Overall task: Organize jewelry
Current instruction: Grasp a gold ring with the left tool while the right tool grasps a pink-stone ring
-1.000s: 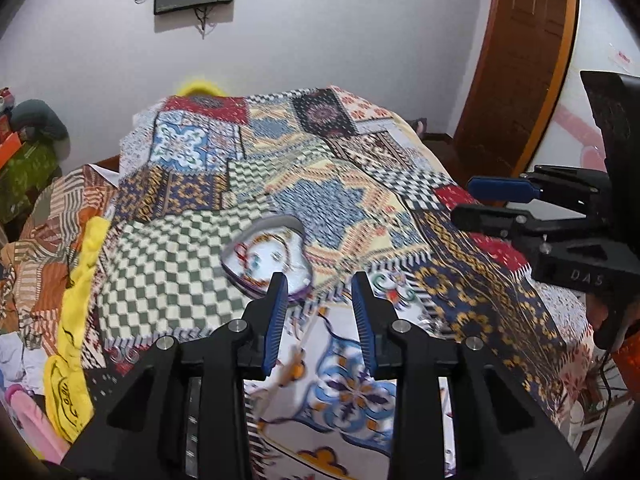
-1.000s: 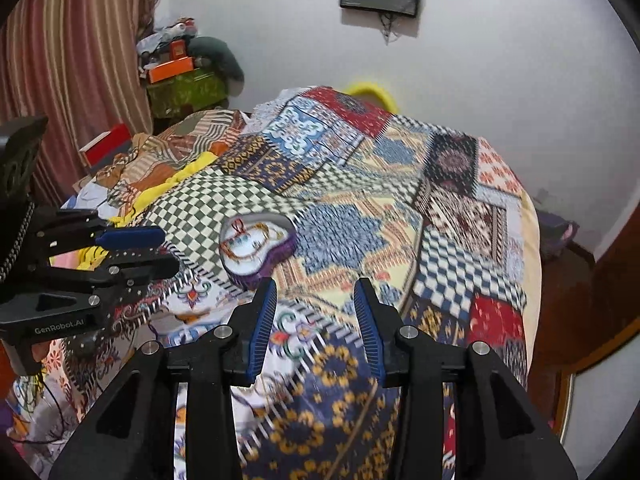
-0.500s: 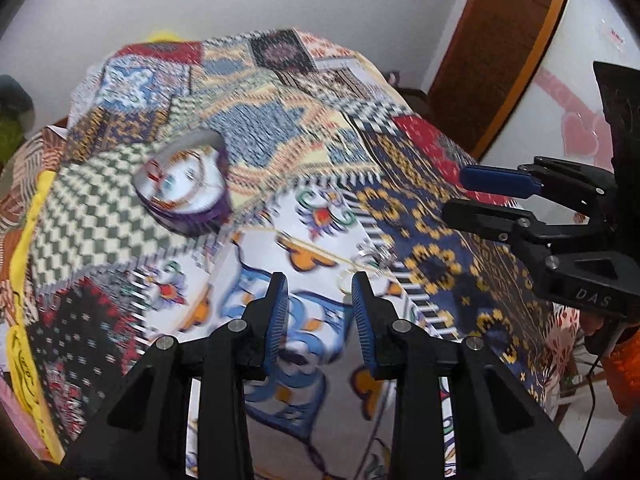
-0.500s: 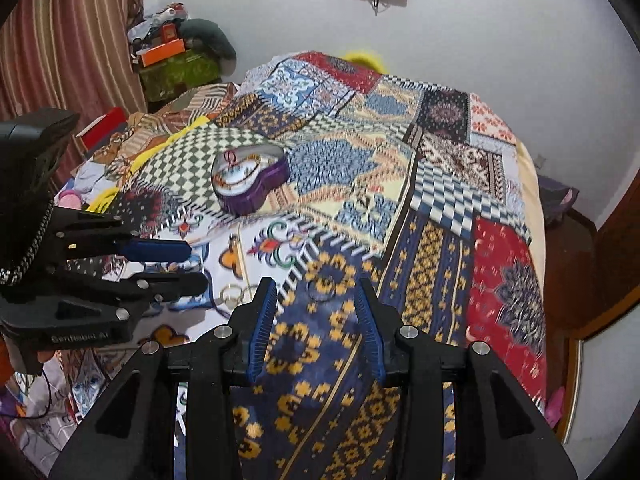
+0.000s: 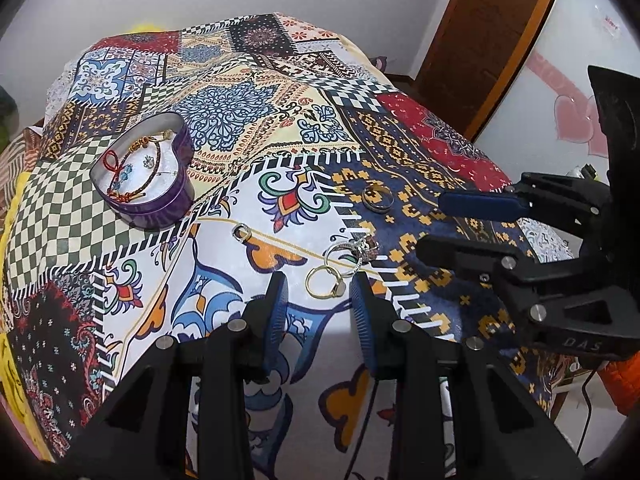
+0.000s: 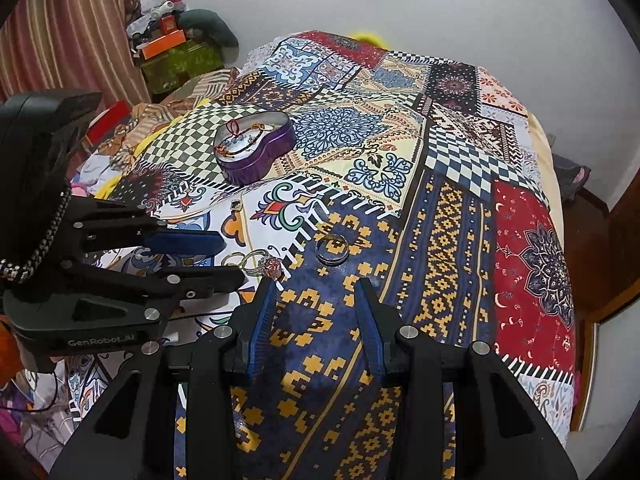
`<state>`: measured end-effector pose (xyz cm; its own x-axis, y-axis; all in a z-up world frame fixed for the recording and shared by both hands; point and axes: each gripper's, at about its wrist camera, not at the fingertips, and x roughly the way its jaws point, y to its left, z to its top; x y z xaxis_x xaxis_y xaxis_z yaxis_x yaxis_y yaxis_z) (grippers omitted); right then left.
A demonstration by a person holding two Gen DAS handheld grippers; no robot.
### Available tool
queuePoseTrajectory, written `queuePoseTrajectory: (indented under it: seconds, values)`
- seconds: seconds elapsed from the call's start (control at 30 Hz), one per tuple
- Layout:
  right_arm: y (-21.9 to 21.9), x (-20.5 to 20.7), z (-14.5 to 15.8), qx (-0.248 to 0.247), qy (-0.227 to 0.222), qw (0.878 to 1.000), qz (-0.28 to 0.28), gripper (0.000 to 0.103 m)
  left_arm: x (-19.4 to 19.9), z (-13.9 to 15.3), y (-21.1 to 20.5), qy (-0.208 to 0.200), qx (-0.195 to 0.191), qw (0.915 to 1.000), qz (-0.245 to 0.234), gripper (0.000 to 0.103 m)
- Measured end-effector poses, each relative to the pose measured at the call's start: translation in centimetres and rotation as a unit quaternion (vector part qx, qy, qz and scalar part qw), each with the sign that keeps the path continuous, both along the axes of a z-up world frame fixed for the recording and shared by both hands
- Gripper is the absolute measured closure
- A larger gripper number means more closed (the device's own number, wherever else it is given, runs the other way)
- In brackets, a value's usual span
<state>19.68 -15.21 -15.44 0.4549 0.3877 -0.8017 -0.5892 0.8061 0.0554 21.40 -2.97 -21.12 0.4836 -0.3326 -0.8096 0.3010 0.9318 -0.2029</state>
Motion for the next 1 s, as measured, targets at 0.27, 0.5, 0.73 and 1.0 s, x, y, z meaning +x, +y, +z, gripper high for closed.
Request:
queuePoseTrajectory:
  seconds: [0.27,0.5,0.73,1.0]
  values:
    - [1.0,0.1,-0.5,0.006,0.01,1.0,0.013,0.066,0.1,-0.4,0.5,-0.013,-0.011,0.9999,0.002,0.083]
    - [2.9,0.3,-1.0,0.003,0.019,0.999,0.043,0.066,-0.7,0.0,1.4,-0.023,-0.01,0.9996,0.014,0.083]
    - [4.2,1.2,-1.8,-0.006,0.023,0.999,0.048,0.068,-1.4,0.5,3.3,-0.029,-0.012,0.9988,0.038,0.083]
    - [5.1,0.2,-1.8,-0.036,-0.003,0.997,0.066,0.088,-2.0,0.7,3.9,-0.036,-0.016,0.9981,0.047,0.083]
